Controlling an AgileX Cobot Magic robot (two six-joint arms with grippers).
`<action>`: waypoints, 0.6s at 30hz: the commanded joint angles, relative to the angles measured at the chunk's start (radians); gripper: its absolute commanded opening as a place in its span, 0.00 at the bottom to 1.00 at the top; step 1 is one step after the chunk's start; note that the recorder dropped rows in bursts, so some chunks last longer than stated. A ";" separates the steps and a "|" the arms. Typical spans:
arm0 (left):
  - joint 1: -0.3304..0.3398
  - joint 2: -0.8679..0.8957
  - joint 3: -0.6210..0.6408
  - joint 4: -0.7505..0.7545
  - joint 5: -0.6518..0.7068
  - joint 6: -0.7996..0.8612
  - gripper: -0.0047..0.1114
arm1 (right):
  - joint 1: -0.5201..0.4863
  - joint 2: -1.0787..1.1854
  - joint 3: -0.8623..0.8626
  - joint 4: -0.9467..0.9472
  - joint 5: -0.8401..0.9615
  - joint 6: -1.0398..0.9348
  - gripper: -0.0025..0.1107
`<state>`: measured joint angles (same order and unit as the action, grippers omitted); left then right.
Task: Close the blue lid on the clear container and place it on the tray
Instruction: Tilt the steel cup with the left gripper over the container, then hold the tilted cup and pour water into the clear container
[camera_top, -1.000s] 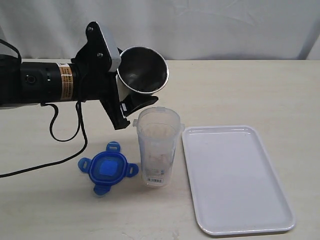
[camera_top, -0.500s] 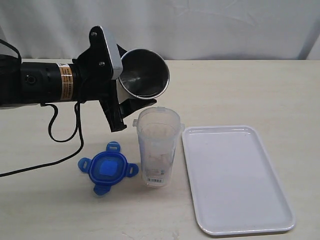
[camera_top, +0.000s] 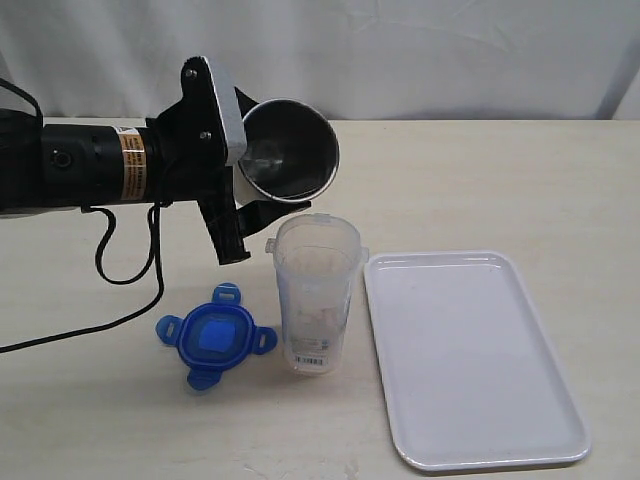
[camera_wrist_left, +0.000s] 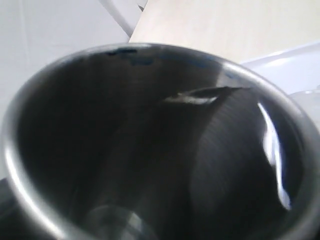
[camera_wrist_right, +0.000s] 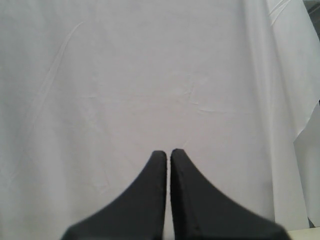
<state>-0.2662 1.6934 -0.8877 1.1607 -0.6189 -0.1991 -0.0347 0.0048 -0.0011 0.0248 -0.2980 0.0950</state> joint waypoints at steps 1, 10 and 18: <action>-0.002 -0.012 -0.013 -0.020 -0.001 0.019 0.04 | 0.003 -0.005 0.001 -0.002 0.009 0.002 0.06; -0.002 -0.012 -0.013 -0.020 -0.001 0.070 0.04 | 0.003 -0.005 0.001 -0.002 0.009 0.002 0.06; -0.002 -0.012 -0.013 -0.020 -0.001 0.094 0.04 | 0.003 -0.005 0.001 -0.002 0.009 0.002 0.06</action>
<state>-0.2662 1.6934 -0.8877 1.1607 -0.5795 -0.1137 -0.0347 0.0048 -0.0011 0.0248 -0.2980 0.0950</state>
